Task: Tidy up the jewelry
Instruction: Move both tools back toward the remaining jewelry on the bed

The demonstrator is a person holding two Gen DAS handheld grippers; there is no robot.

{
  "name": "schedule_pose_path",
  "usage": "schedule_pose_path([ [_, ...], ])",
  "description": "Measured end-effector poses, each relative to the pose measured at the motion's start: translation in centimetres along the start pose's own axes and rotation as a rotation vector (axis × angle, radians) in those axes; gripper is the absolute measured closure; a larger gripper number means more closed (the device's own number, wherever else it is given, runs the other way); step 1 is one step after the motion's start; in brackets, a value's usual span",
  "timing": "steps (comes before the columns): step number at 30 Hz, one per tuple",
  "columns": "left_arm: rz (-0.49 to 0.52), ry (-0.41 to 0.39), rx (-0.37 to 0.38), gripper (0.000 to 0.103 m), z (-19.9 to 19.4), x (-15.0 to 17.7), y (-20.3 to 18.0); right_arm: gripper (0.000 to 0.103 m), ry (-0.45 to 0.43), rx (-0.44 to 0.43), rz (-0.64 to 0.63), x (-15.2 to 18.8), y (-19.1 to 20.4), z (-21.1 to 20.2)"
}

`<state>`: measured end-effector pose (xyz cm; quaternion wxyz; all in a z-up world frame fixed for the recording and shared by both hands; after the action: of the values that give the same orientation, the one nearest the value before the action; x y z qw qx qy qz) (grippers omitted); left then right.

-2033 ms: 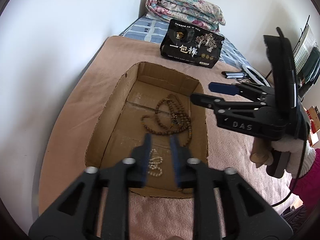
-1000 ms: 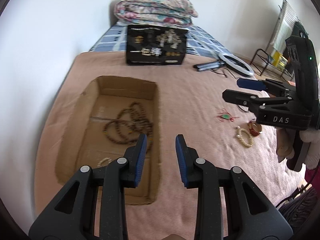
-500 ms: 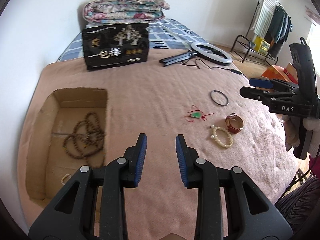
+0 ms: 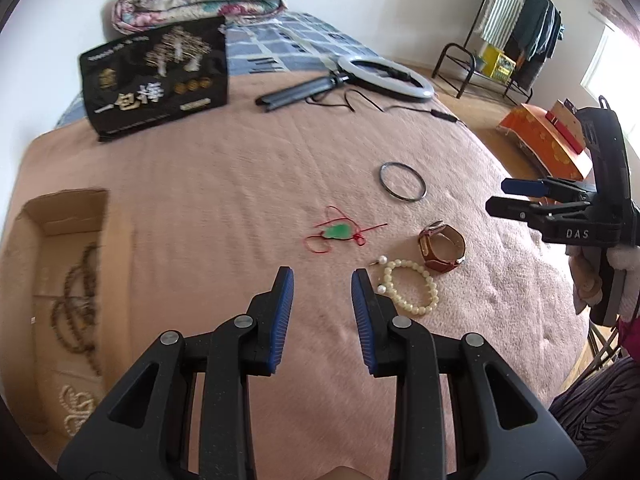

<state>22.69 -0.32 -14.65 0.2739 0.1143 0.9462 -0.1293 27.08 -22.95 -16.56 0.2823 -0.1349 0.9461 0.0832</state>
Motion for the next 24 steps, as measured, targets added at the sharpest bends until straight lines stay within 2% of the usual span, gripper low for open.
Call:
schedule_pose_path([
  [2, 0.002, 0.009, 0.003, 0.073, 1.2, -0.2, -0.6, 0.032, 0.007, 0.011, 0.004, 0.3, -0.5, 0.3],
  [4, -0.002, 0.017, 0.004, 0.060, 2.5, -0.5, -1.0, 0.032, 0.015, 0.008, 0.011, 0.6, -0.8, 0.7],
  [5, -0.007, 0.017, 0.006, 0.058, 3.0, -0.6, -1.2, 0.032, 0.019, 0.005, 0.015, 0.7, -1.0, 0.9],
  [13, -0.029, 0.033, -0.030, 0.057, 7.5, -1.0, -2.0, 0.032, 0.041, 0.006, 0.008, 1.3, -1.3, 2.4],
  [24, -0.093, 0.035, -0.058, 0.057, 10.8, -1.8, -1.8, 0.032, 0.057, 0.009, 0.010, 1.5, -1.7, 3.9],
])
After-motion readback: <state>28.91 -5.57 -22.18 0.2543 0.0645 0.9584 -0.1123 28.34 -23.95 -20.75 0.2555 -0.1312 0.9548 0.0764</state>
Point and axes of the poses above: each gripper's, at about its wrist camera, not at the fingertips, and z roughly the way its jaws point, y to its left, x to its underside, the point moved 4 cm from there along z, roughly the way its jaws point, and after that the axes turned 1 degree about y, right-handed, at the moved point
